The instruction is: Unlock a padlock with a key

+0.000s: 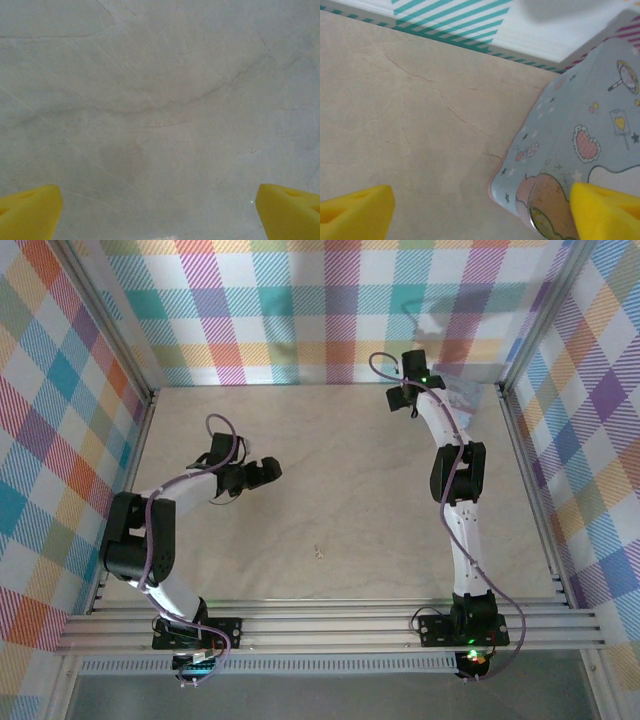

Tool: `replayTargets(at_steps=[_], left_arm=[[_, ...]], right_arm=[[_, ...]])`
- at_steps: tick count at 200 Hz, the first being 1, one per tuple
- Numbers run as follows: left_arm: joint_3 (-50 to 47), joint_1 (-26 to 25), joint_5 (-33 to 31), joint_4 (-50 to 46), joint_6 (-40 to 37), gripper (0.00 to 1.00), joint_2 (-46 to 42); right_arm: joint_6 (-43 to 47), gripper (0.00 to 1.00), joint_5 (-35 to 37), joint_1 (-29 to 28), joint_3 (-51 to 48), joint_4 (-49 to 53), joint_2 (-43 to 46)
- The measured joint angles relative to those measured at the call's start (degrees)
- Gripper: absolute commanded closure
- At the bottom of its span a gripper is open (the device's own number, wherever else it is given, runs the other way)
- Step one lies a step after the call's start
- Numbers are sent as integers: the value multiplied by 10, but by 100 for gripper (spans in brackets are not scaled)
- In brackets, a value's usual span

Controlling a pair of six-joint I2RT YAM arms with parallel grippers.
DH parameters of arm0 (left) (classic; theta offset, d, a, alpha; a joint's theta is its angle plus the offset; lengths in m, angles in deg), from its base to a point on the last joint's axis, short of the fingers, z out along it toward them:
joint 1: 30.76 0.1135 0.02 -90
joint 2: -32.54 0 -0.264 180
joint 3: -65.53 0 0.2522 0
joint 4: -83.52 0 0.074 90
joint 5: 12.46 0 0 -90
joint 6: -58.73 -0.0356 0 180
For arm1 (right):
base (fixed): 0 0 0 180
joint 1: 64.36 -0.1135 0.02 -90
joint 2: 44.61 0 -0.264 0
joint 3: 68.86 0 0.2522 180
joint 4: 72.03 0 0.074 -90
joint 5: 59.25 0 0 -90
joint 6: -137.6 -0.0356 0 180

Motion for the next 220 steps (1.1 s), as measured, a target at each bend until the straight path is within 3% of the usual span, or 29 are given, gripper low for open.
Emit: replayTargets(at_steps=[26, 53, 86, 118, 168, 220], left_arm=[[0, -2, 4, -6, 0, 2, 4], [0, -3, 7, -13, 0, 2, 2], [-2, -3, 7, -26, 1, 1, -22], [-8, -3, 7, -36, 2, 1, -57], [-39, -3, 7, -57, 12, 1, -104], [-76, -3, -3, -87, 46, 3, -192]], right_arm=[[24, 21, -15, -4, -62, -22, 34], [30, 21, -42, -28, -188, -55, 110], [2, 21, -82, -87, -373, -108, 225], [-55, 20, -122, -156, -492, -141, 306], [-168, 18, -184, -243, -590, -176, 378], [-242, 12, -219, -326, -602, -180, 399]])
